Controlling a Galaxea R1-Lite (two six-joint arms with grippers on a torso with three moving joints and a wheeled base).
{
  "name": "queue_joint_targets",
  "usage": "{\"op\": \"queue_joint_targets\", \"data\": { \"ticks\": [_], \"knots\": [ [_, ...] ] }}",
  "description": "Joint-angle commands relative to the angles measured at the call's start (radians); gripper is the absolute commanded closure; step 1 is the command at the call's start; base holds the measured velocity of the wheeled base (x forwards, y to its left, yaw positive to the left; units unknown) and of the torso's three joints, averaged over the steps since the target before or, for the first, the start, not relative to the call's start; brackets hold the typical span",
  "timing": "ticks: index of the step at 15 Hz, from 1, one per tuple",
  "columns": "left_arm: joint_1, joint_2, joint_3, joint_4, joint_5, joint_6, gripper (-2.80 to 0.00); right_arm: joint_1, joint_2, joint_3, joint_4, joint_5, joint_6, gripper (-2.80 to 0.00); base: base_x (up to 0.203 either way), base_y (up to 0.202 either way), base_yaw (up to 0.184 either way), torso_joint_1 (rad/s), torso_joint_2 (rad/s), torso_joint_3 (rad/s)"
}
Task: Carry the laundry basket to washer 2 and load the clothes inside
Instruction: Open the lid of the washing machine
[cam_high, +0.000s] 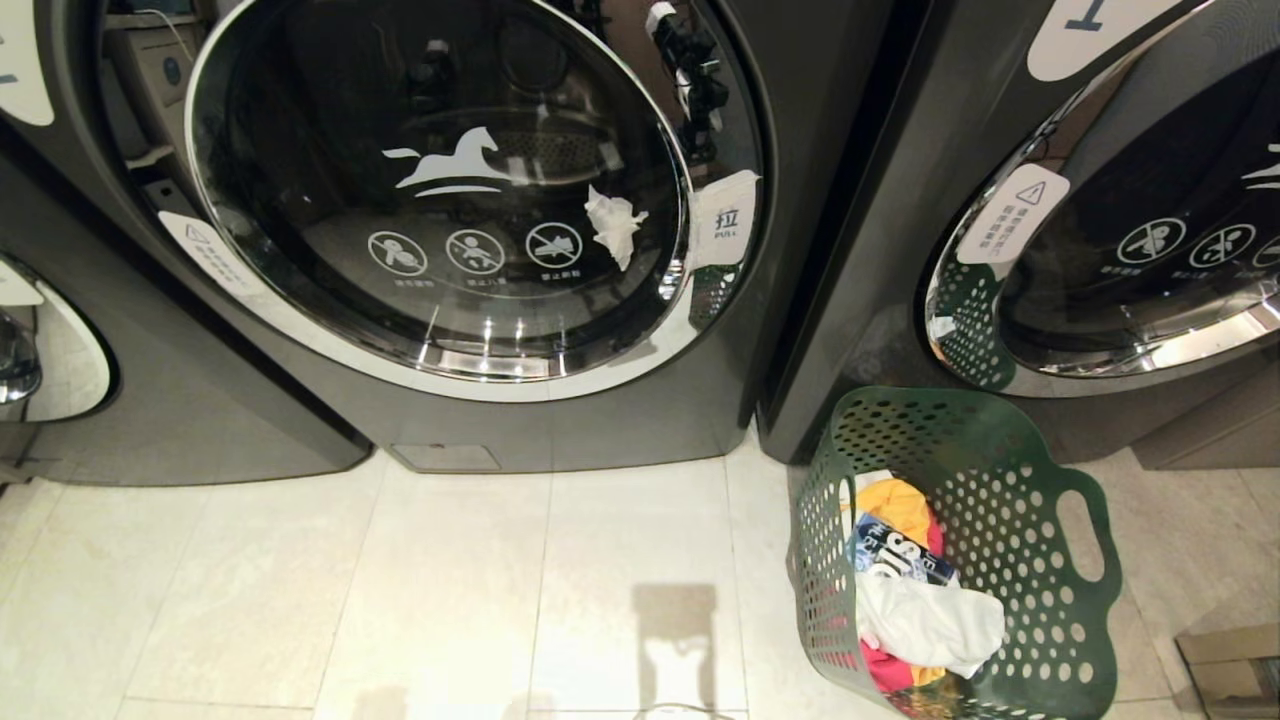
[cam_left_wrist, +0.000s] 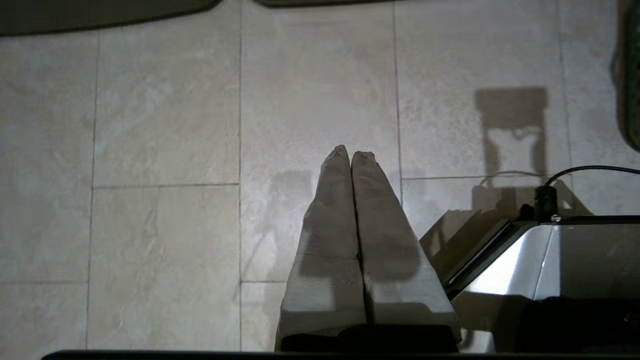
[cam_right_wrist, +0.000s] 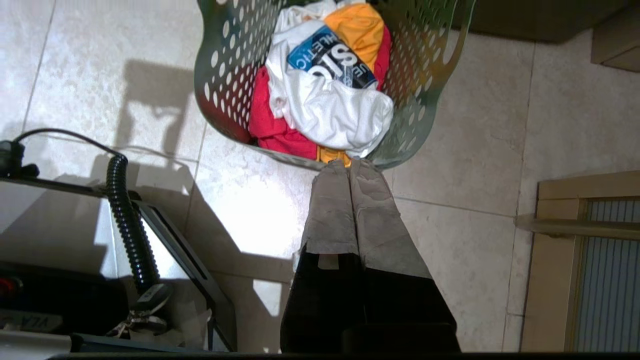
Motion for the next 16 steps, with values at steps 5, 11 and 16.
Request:
{"op": "queue_joint_targets", "data": {
  "ticks": [5, 11, 16],
  "knots": [
    [-0.027, -0.174, 0.021, -0.005, -0.028, 0.000, 0.00, 0.009, -0.157, 0.000, 0.002, -0.025, 0.083, 0.00, 0.000, 0.000, 0.000, 0.000, 0.00, 0.000],
    [-0.026, -0.174, 0.023, -0.006, -0.025, -0.014, 0.00, 0.009, -0.157, 0.006, -0.003, -0.027, 0.078, 0.00, 0.000, 0.000, 0.000, 0.000, 0.00, 0.000],
    [-0.028, -0.174, 0.021, -0.006, -0.026, -0.013, 0.00, 0.009, -0.157, 0.006, -0.003, -0.027, 0.065, 0.00, 0.000, 0.000, 0.000, 0.000, 0.00, 0.000]
  ]
}}
